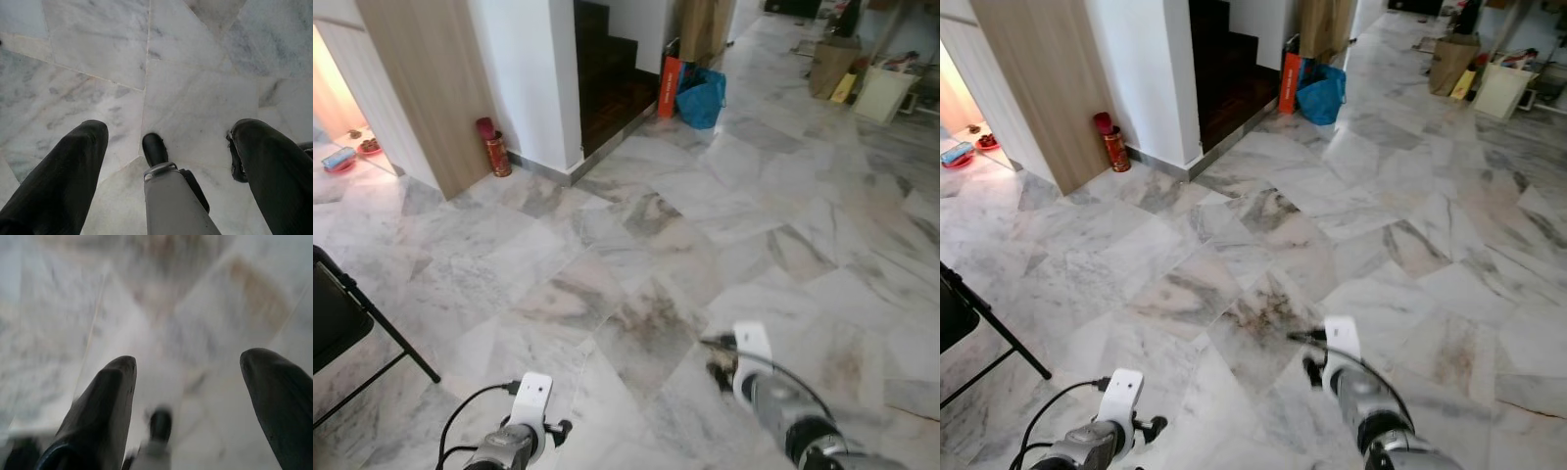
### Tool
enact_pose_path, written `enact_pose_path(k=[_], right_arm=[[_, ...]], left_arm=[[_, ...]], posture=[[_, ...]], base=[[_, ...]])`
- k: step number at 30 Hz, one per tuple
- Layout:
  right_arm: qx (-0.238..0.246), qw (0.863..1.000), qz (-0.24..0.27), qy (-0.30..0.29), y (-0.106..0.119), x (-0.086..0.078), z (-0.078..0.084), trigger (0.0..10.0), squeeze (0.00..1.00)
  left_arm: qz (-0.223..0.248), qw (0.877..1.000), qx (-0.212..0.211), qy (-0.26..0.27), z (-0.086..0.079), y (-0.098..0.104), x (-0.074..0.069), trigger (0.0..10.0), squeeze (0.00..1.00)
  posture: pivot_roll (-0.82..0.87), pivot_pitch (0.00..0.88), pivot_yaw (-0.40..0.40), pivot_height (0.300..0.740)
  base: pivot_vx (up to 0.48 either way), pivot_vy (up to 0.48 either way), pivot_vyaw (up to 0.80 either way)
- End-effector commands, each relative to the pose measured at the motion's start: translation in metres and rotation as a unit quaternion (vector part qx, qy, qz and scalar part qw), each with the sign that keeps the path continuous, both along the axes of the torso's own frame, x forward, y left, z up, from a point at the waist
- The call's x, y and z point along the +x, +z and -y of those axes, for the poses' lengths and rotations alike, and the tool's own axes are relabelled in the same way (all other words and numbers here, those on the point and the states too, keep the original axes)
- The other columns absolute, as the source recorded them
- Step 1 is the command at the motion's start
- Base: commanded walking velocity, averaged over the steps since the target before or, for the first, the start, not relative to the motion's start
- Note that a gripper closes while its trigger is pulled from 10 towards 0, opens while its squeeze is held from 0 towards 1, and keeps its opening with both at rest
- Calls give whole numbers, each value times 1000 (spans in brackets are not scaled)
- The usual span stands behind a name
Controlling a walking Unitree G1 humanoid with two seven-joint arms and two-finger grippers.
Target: Hang hanger
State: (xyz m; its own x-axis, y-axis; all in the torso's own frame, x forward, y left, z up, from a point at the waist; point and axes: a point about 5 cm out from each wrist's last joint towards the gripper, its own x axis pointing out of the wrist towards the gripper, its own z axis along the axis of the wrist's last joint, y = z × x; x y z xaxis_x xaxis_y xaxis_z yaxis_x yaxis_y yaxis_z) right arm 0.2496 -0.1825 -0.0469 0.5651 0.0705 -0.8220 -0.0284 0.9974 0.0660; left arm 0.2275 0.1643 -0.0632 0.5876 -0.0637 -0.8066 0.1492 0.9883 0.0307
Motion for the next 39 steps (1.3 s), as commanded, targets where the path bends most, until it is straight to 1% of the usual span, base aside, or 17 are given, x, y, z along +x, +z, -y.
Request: enact_pose_path(k=[1, 8, 10, 11, 13, 15, 18, 19, 20, 21, 26, 29, 32, 36, 39], right_arm=[[1, 1000, 13, -5, 5, 7, 2, 10000, 0], [-15, 1000, 4, -5, 6, 7, 5, 10000, 0], [-33, 999, -17, -7, 5, 5, 8, 10000, 0], [-33, 999, -17, -7, 5, 5, 8, 10000, 0], [-44, 998, -48, -11, 3, 1, 10, 10000, 0], [-56, 997, -61, -1, 2, -1, 11, 10000, 0], [-56, 997, -55, -3, 0, -2, 11, 10000, 0], [-40, 999, -25, -5, -1, -3, 10, 10000, 0], [-40, 999, -25, -5, -1, -3, 10, 10000, 0], [-17, 1000, -12, -13, -3, -5, 8, 10000, 0], [-21, 1000, -17, 8, -4, -7, 8, 10000, 0], [-20, 1000, -15, 0, -4, -7, 9, 10000, 0], [-22, 999, -13, -21, -3, -6, 11, 10000, 0], [-25, 1000, -18, 3, 0, -2, 10, 10000, 0], [-27, 999, -18, 7, 1, -1, 10, 10000, 0]], left_arm=[[-1, 1000, -1, 0, 0, 0, -1, 10000, 0], [10, 1000, 8, -11, 0, 1, 2, 10000, 0], [12, 999, 19, -26, 0, 2, 3, 10000, 0], [12, 999, 19, -26, 0, 2, 3, 10000, 0], [11, 999, 22, -30, 1, 2, 3, 10000, 0], [9, 999, 23, -27, 1, 1, 2, 10000, 0], [7, 999, 23, -25, 1, -1, -1, 10000, 0], [4, 1000, 23, -19, 1, -3, -6, 10000, 0], [4, 1000, 23, -19, 1, -3, -6, 10000, 0], [4, 1000, 21, -9, 1, -6, -11, 10000, 0], [4, 1000, 21, -5, 1, -8, -14, 10000, 0], [5, 1000, 22, -5, 1, -8, -14, 10000, 0], [11, 1000, 23, 1, 1, -7, -12, 10000, 0], [26, 999, 23, -1, 2, -2, -5, 10000, 0], [29, 999, 19, 2, 2, -1, -3, 10000, 0]], posture=[[-82, 0, -34, 740], [-71, 0, -46, 740], [-67, 0, -47, 740], [-67, 0, -47, 740], [-73, 0, -41, 740], [-70, 0, -40, 740], [-66, 0, -38, 740], [-61, 0, -45, 740], [-61, 0, -45, 740], [-61, 0, -45, 740], [-63, 0, -48, 740], [-66, 0, -48, 740], [-71, 0, -49, 740], [-65, 0, -58, 740], [-64, 0, -60, 740]], base=[[0, 0, 0], [0, 0, 0], [0, 0, 0], [0, 0, 0], [0, 0, 0], [0, 0, 0], [0, 0, 0], [0, 0, 0], [0, 0, 0], [0, 0, 0], [0, 0, 0], [0, 0, 0], [0, 0, 0], [0, 0, -583], [0, 0, -777]])
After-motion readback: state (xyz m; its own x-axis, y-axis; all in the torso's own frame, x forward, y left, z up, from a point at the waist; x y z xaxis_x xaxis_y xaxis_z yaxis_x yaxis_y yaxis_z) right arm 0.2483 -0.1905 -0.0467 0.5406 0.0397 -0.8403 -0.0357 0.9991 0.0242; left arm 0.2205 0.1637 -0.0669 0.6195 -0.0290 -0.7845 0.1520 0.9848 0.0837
